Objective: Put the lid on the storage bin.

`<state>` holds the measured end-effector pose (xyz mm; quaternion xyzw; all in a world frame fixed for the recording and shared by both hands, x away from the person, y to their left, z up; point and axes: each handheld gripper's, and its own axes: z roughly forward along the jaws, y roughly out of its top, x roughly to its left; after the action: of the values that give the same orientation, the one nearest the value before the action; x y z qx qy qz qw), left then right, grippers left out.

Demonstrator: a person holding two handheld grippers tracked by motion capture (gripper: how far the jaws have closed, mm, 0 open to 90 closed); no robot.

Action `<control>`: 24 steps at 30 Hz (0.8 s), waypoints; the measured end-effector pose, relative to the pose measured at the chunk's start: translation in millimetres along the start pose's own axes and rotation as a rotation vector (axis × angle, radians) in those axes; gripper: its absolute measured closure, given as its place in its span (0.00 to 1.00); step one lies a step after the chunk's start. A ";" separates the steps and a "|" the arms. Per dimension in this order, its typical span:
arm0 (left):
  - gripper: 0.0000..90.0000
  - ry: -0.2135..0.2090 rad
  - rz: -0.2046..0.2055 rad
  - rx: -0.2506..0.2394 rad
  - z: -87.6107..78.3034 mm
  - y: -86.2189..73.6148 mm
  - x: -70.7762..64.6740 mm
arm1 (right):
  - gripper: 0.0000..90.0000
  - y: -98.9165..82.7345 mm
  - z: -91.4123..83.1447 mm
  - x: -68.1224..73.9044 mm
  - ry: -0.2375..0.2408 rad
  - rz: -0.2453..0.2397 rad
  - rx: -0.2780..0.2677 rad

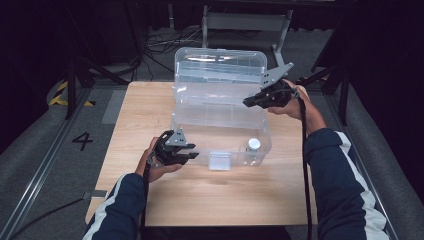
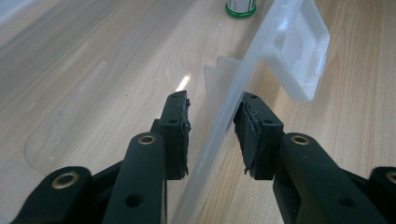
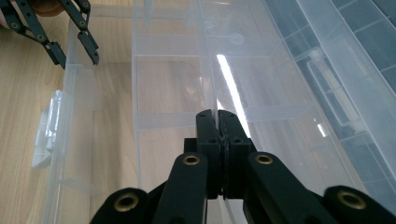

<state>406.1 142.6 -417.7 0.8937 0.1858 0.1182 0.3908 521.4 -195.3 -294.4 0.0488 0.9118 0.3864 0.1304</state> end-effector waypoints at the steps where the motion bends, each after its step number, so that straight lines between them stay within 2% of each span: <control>1: 0.73 0.000 0.000 0.000 0.0 0.0 -0.1 | 0.99 -0.4 -0.2 0.5 0.001 0.002 -0.001; 24: 0.72 0.009 0.009 -0.002 0.0 -0.7 -1.2 | 0.99 -7.0 -2.9 13.9 0.003 -0.018 -0.038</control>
<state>404.8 142.5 -418.3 0.8937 0.1835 0.1239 0.3902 507.3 -199.5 -300.3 0.0377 0.9049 0.4024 0.1335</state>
